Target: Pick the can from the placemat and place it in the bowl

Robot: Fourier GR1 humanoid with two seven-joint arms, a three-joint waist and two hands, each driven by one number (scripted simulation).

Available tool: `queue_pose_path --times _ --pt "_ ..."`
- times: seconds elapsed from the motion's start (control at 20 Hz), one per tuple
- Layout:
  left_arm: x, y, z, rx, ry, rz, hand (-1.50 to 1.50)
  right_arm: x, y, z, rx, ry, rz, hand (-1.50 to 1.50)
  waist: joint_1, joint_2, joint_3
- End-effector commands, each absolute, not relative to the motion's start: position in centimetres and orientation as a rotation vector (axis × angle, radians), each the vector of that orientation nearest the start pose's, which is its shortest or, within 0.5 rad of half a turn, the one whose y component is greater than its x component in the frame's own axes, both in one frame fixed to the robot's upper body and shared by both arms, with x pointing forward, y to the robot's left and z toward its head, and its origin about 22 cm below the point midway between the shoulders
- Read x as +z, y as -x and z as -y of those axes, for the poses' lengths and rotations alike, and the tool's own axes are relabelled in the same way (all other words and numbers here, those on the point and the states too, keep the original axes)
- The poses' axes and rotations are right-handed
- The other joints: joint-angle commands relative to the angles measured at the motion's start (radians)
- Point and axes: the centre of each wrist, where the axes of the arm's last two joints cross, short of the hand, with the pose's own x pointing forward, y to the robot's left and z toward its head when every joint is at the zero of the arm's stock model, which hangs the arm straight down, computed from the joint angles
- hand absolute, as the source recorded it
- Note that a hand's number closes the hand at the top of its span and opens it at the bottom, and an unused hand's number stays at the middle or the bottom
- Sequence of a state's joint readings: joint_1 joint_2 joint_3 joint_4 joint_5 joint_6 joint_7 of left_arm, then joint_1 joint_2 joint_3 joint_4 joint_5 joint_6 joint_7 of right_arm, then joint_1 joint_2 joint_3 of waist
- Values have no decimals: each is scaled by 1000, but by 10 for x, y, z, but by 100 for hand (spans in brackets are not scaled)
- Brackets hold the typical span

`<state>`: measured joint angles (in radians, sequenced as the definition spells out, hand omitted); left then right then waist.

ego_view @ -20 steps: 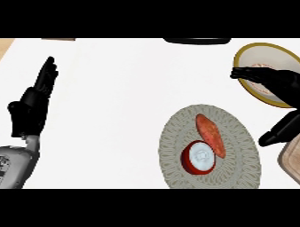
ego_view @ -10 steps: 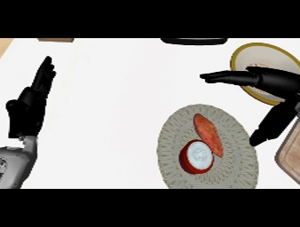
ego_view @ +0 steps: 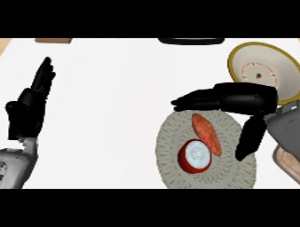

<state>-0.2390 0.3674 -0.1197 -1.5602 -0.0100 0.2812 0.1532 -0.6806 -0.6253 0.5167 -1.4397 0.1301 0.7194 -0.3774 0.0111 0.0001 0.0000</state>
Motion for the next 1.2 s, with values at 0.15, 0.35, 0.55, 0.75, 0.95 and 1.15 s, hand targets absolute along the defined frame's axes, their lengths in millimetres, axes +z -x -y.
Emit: queue_pose_path --times 0.15,0.35,0.55,0.75,0.95,1.15 --pt "84 -297 -266 -179 -394 1660 0 130 -331 183 1971 -384 1390 -150 -6 0 0" --pt "72 -298 -266 -157 -384 1650 0 136 -314 155 2027 -286 1339 -150 -14 -1 -1" --pt "84 -285 -262 -170 -399 1631 0 105 -312 180 2002 -275 1325 -150 -8 -1 0" --pt "76 -280 -280 -161 -401 1660 0 98 -325 157 1996 -276 1316 -150 -4 0 0" --pt "72 -293 -261 -168 -399 1648 0 70 -319 138 1999 -302 1305 -150 -6 1 0" --pt "80 -278 -275 -173 -381 1649 0 59 -316 130 2004 -304 1307 -150 -4 0 0"
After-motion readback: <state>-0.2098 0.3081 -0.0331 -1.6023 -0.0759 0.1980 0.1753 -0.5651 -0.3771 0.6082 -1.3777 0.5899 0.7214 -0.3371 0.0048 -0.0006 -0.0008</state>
